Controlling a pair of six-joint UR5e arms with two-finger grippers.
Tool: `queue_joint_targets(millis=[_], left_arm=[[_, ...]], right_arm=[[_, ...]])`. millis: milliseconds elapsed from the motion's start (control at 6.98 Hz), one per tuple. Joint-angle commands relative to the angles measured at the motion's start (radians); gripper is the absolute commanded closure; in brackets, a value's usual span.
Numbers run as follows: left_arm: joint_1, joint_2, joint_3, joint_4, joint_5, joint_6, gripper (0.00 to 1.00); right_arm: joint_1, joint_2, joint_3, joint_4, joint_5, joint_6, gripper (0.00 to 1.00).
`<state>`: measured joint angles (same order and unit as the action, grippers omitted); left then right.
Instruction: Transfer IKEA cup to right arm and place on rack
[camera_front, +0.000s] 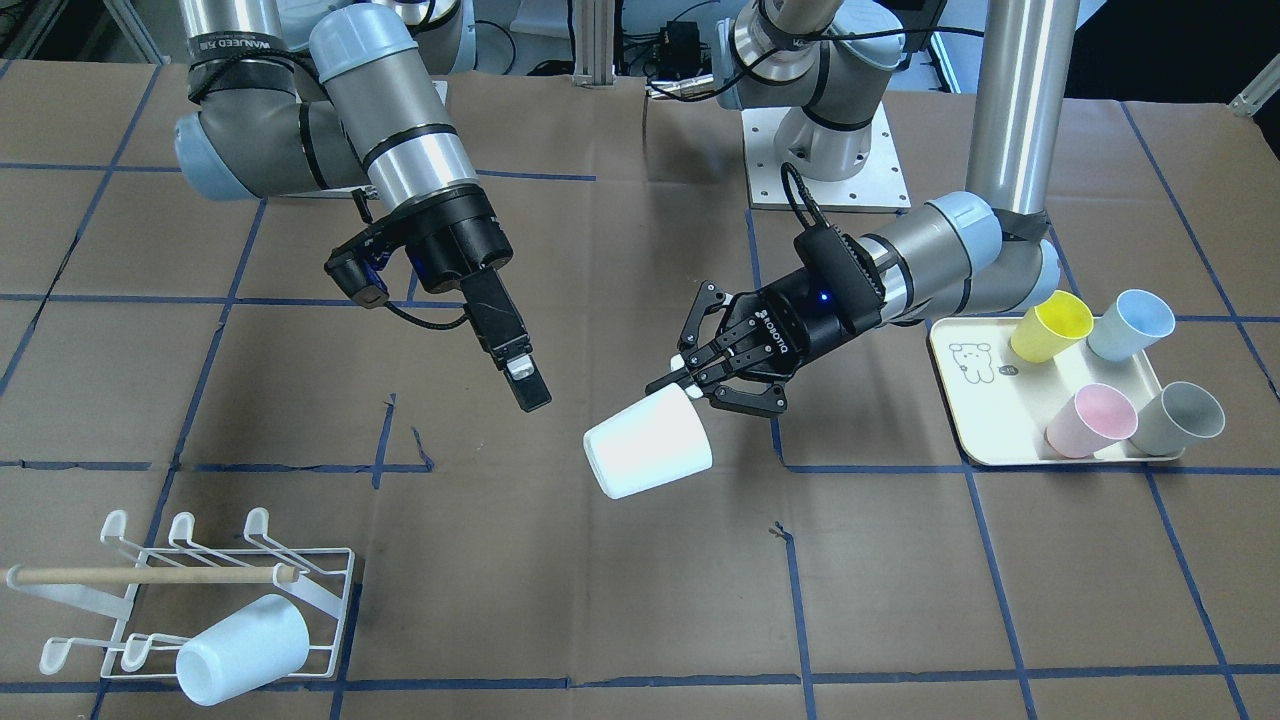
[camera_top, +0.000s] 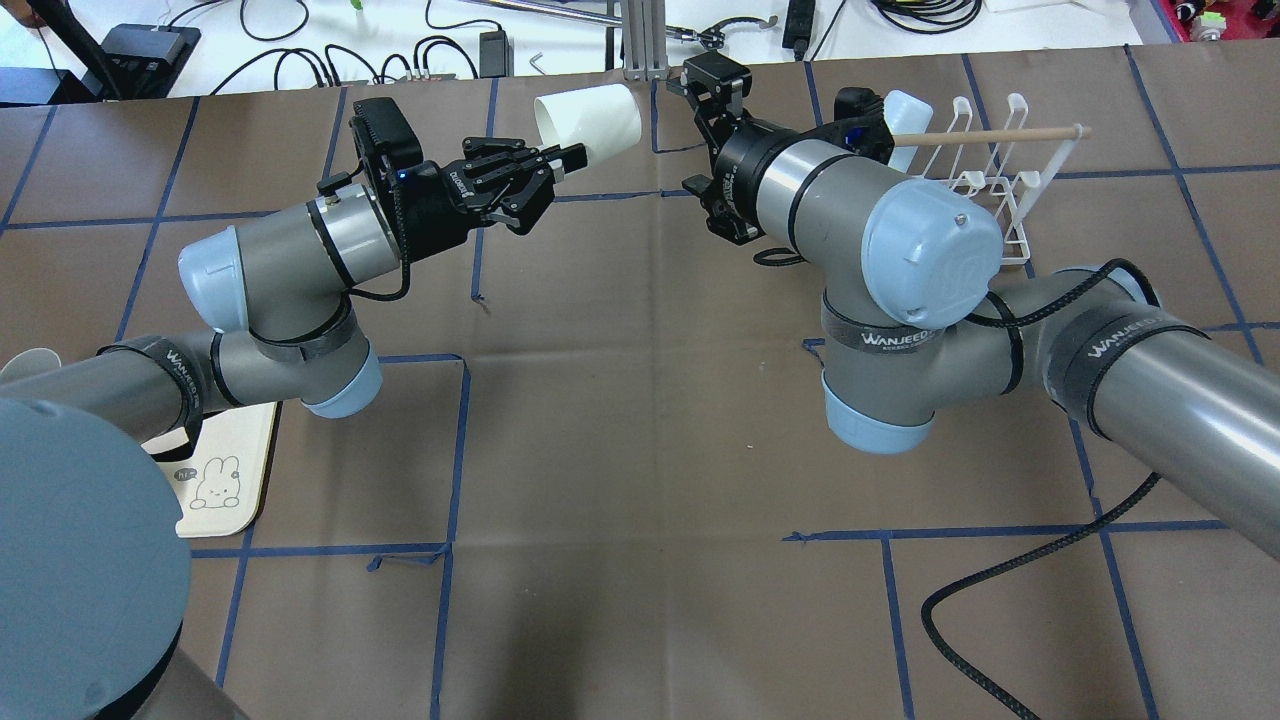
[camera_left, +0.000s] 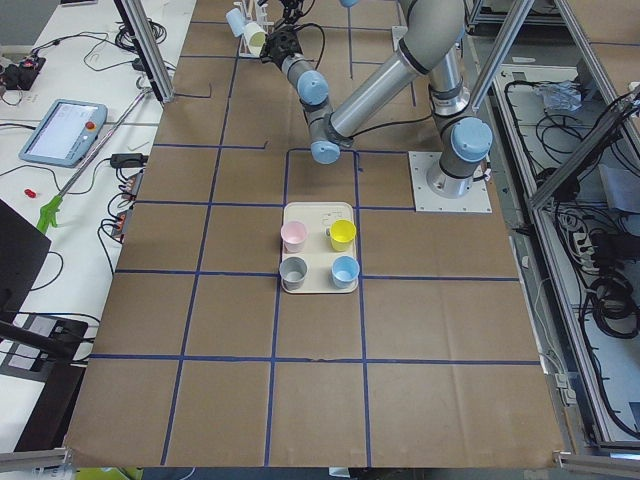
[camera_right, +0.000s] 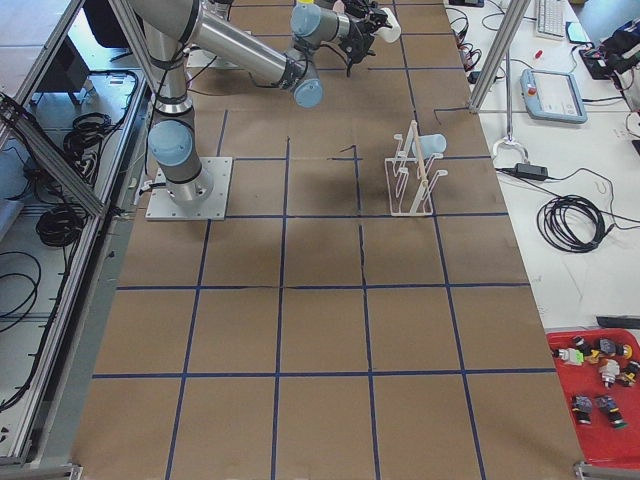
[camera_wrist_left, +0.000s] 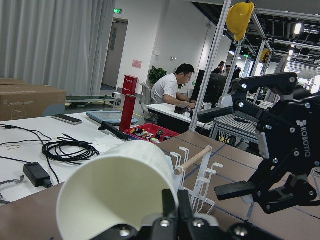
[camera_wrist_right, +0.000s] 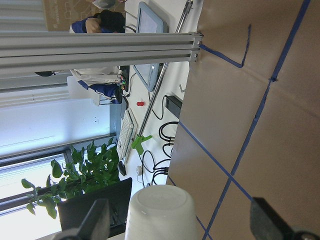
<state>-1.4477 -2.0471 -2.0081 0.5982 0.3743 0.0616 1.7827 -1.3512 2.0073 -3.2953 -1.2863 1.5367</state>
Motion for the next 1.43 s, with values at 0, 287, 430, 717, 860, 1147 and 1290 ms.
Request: queue_joint_targets(millis=[0, 287, 430, 717, 860, 1147, 1290], left_arm=[[0.0, -0.001, 0.0, 0.0, 0.0, 0.0, 0.92], [0.0, -0.001, 0.003, 0.0, 0.002, -0.006, 0.92], [0.0, -0.001, 0.0, 0.0, 0.002, -0.006, 0.92], [0.0, -0.001, -0.001, 0.0, 0.002, -0.006, 0.91], [0.0, 0.001, -0.001, 0.0, 0.002, -0.008, 0.91], [0.0, -0.001, -0.001, 0.002, 0.002, -0.006, 0.91], [0.0, -0.001, -0.003, 0.002, 0.002, -0.006, 0.91]], right_arm=[[0.026, 0.004, -0.01, 0.016, -0.01, 0.006, 0.0], [0.075, 0.009, -0.042, 0.074, -0.057, 0.005, 0.01], [0.084, 0.033, -0.073, 0.075, -0.059, 0.026, 0.01], [0.104, 0.075, -0.129, 0.082, -0.065, 0.043, 0.01], [0.104, 0.086, -0.142, 0.089, -0.065, 0.043, 0.01], [0.104, 0.122, -0.176, 0.103, -0.064, 0.04, 0.01], [0.104, 0.132, -0.182, 0.103, -0.064, 0.04, 0.01]])
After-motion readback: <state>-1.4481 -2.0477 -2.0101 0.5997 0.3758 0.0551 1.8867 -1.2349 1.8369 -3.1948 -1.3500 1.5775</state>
